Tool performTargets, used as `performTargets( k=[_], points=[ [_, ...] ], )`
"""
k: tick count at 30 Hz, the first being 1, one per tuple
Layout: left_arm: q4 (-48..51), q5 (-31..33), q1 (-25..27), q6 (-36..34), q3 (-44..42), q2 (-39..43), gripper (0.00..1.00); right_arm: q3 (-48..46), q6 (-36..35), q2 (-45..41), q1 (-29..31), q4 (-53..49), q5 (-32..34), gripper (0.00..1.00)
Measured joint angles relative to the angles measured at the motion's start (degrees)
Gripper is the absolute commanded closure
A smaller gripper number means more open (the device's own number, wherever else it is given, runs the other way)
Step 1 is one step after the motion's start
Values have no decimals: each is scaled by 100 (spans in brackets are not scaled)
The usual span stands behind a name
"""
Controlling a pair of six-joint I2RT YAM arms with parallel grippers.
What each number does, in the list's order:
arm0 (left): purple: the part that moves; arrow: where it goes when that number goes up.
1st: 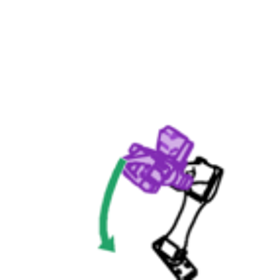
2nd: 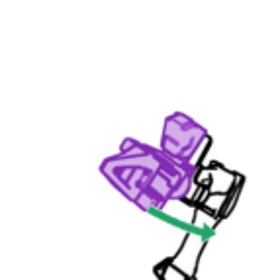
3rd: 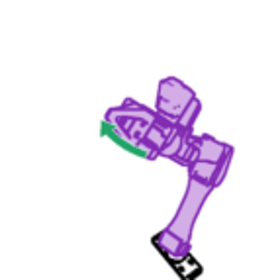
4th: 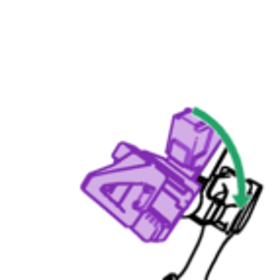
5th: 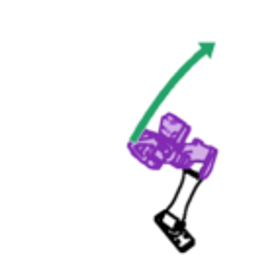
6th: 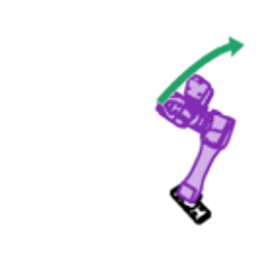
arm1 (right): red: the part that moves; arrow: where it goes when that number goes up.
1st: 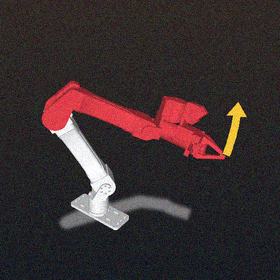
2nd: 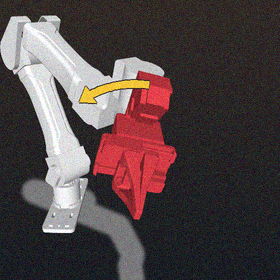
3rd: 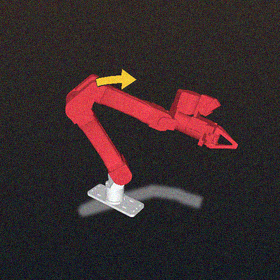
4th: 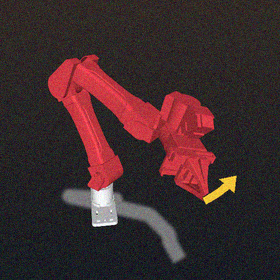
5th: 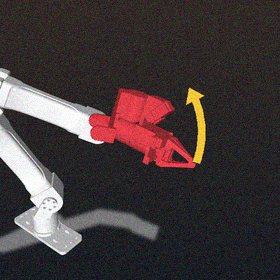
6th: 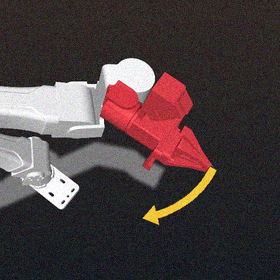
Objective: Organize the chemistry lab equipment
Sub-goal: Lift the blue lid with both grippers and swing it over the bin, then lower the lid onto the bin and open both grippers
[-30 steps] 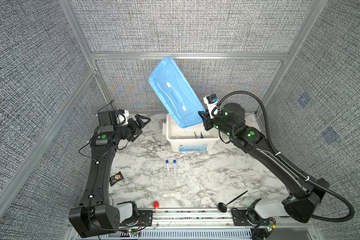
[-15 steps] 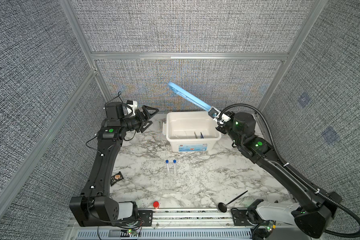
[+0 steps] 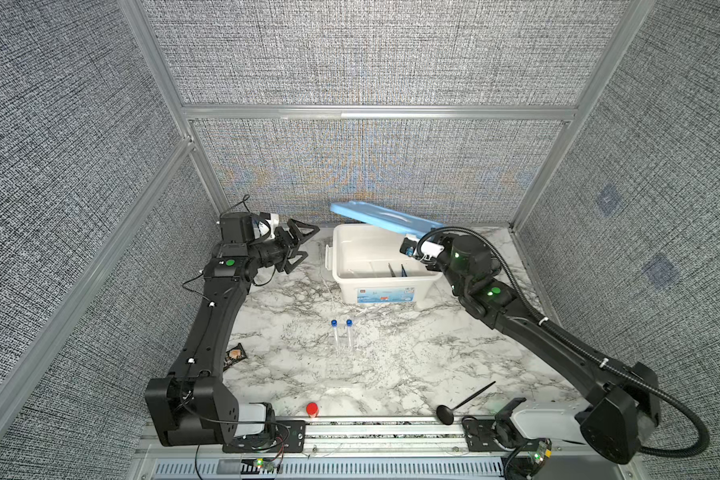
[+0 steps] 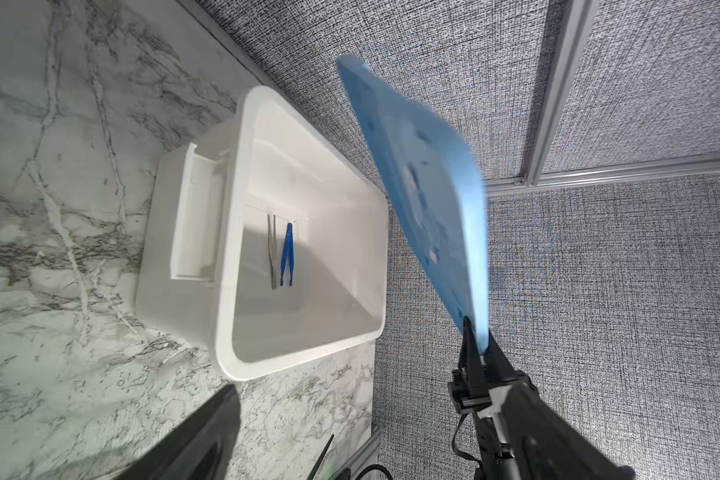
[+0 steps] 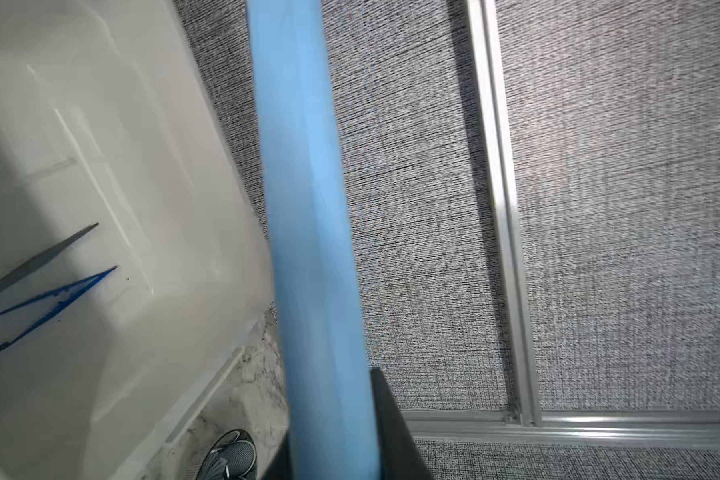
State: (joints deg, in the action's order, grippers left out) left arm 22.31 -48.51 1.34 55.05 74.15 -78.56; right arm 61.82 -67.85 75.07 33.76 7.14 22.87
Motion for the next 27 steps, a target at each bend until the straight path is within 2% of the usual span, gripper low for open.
performTargets(
  k=[8,12,16,21,24,27],
  points=[
    [15,72,0,-219,-153,-160,1,-866,-533,101,461,997,407,81],
    [92,98,0,-356,-153,-337,1,-1147,-682,151,682,1281,509,66],
    [243,138,0,-544,-142,-457,1,-1357,-756,160,767,1226,529,63],
    [361,212,0,-793,-109,-538,1,-1379,-516,-127,800,955,527,59],
    [446,256,0,-905,-90,-627,1,-1405,-389,-232,817,673,540,51],
    [595,304,0,-1023,-50,-737,1,-1471,-289,-417,802,286,579,47]
  ],
)
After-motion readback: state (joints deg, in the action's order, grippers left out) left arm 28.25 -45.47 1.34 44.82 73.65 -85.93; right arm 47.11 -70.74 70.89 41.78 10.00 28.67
